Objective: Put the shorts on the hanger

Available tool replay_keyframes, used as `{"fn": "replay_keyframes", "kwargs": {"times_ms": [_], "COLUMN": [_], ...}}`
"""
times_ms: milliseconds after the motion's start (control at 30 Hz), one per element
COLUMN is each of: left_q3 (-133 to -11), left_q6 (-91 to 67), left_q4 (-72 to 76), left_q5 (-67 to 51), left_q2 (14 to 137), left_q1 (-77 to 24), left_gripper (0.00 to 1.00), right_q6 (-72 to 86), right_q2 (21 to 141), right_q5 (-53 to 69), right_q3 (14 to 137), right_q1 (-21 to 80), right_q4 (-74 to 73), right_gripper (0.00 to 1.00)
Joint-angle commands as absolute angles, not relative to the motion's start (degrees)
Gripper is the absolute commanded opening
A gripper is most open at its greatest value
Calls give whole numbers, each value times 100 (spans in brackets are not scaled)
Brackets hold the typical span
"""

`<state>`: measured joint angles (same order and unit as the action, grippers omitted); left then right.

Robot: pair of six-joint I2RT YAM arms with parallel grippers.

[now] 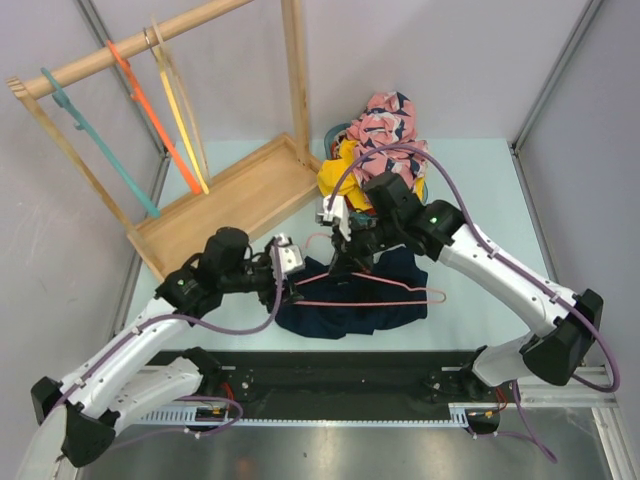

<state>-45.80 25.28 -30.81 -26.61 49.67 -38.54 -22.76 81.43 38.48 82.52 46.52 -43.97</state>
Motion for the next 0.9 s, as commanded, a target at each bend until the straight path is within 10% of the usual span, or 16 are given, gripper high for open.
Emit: {"fn": "replay_keyframes", "kwargs": {"times_ms": [0, 867], "left_q3": [-4904, -4483], "left_q6": [2233, 3893], "left_q4": [-3286, -3507], "left_q5": [-3391, -3393], "left_q2": [4782, 5730], "left_q1": [-2920, -2610], "left_gripper": [87, 76], "right_q6": [-2996, -5423], "right_q2": [7638, 7110], "right_q5": [3788, 2733], "right_q3": [8499, 8517], "right_q1": [4037, 4210], "right_q4": [-4859, -6231], "right_gripper": [0, 0]}}
